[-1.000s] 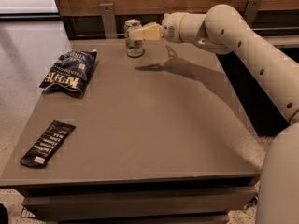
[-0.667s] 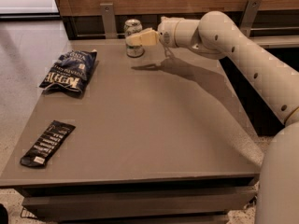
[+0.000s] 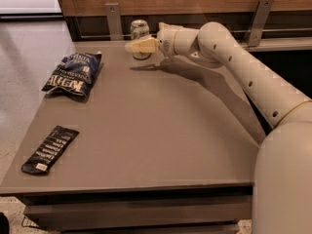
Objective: Move 7up can near rxbar chocolate
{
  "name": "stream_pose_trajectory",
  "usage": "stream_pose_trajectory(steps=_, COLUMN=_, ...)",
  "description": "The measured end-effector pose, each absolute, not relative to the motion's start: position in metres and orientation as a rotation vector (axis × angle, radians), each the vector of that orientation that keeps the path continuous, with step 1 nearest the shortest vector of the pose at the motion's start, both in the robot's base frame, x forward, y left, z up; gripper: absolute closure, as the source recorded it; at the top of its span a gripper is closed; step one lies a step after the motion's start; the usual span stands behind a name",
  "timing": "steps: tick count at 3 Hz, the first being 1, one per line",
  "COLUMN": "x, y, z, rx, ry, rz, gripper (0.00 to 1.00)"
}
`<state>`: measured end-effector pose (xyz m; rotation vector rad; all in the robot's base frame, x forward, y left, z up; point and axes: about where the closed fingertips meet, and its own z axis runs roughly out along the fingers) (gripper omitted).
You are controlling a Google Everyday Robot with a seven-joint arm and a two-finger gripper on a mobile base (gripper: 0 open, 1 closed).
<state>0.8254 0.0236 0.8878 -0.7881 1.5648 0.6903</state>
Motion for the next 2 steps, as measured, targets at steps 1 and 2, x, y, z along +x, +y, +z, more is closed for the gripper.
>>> stream_pose_trajectory(steps=1, x=0.8383, y=0.0364, z=0.8774, rx=-0.775, ry=1.531, rz=0.740, gripper=0.16)
stream_pose_trajectory(steps=2, x=0.8403, y=0.0392, z=0.8754, rx=-0.774, ry=1.527, rz=0.748, gripper=0.39)
